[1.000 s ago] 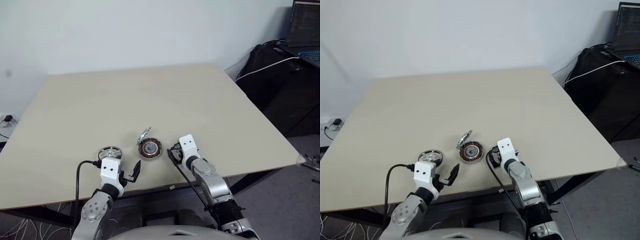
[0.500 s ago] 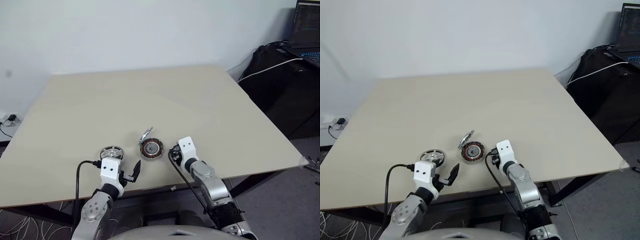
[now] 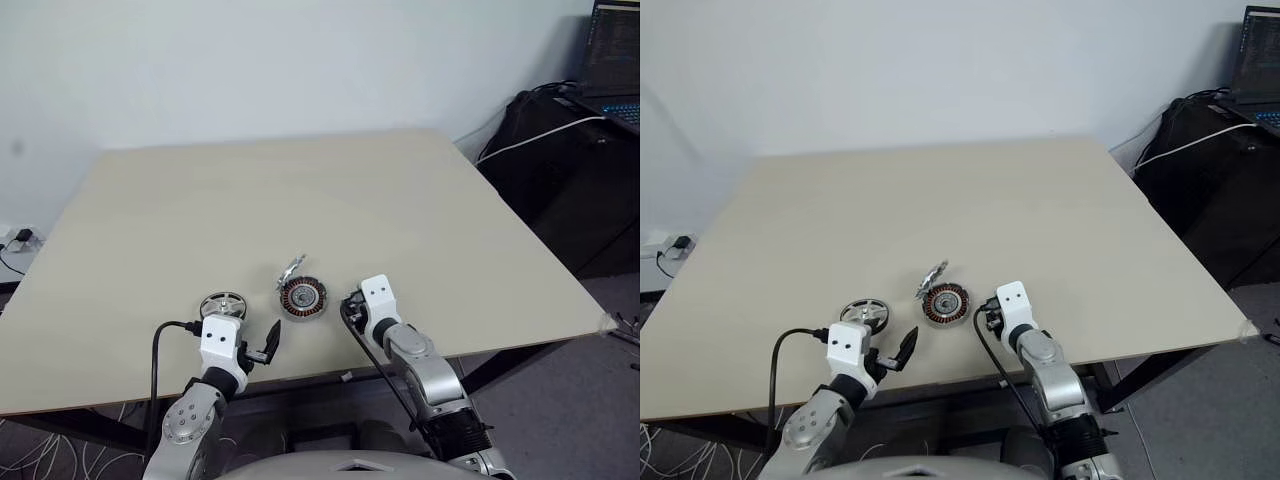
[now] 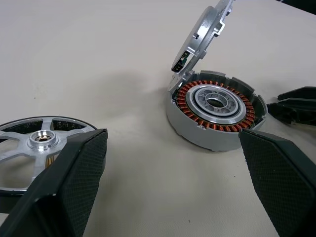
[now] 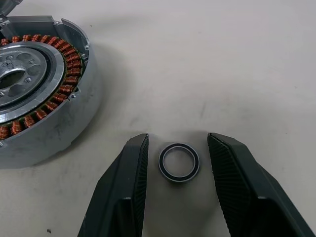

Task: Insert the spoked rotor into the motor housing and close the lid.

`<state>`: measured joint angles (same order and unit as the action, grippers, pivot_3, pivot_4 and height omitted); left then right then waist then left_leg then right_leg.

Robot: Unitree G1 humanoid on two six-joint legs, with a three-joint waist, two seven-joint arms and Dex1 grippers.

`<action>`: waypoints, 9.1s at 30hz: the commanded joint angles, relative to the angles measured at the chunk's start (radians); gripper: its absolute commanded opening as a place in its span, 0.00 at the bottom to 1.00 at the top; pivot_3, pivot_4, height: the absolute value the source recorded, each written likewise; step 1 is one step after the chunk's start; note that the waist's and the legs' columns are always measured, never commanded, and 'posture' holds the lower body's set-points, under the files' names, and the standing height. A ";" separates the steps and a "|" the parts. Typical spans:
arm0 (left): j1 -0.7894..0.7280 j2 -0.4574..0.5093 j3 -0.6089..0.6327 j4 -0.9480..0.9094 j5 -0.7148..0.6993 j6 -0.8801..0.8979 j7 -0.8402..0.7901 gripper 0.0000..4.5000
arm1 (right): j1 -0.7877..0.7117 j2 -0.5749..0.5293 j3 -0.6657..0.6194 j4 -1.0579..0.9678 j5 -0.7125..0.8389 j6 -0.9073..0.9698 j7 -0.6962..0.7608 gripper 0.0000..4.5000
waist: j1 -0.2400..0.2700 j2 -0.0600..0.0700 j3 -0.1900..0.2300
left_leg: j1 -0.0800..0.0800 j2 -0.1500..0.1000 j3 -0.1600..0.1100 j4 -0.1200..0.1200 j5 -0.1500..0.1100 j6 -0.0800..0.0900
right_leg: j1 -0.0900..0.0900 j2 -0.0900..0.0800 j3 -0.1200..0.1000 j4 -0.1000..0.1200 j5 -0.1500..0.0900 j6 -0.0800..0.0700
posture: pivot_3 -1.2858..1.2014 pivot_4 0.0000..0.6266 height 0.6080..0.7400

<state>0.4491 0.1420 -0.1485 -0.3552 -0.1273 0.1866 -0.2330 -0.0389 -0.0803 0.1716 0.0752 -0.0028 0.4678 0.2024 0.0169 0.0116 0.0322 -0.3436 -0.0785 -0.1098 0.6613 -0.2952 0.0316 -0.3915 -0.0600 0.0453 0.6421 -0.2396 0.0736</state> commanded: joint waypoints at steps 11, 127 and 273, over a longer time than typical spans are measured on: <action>-0.011 0.007 0.006 -0.035 0.006 -0.015 0.003 1.00 | -0.003 0.002 0.017 -0.105 0.015 0.000 0.019 0.15 | -0.003 0.000 0.001 | -0.001 0.000 0.000 0.000 0.000 0.000 | -0.001 0.000 0.000 0.000 0.000 0.000 | 0.52 0.00 1.00; -0.004 -0.018 0.015 -0.009 -0.001 -0.053 0.006 1.00 | -0.260 0.075 0.195 0.019 0.023 0.209 0.139 0.01 | -0.029 0.002 0.000 | 0.000 0.000 -0.003 -0.004 0.000 -0.004 | -0.003 0.002 -0.002 0.001 0.003 -0.001 | 0.52 0.00 1.00; -0.280 -0.276 0.131 0.116 -1.122 0.362 0.461 0.09 | 0.094 -0.098 0.005 -0.432 0.145 0.205 0.121 0.00 | 0.002 -0.008 0.005 | -0.004 0.001 -0.003 0.000 -0.001 -0.006 | -0.003 0.002 -0.001 -0.001 -0.001 -0.002 | 0.52 0.00 1.00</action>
<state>0.1995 -0.0613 -0.0160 -0.2329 -1.2562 0.5596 0.2553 0.0628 -0.1786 0.1736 -0.3055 0.1283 0.6679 0.3228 0.0185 0.0034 0.0375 -0.3475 -0.0779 -0.1131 0.6609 -0.2962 0.0260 -0.3948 -0.0579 0.0439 0.6411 -0.2405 0.0721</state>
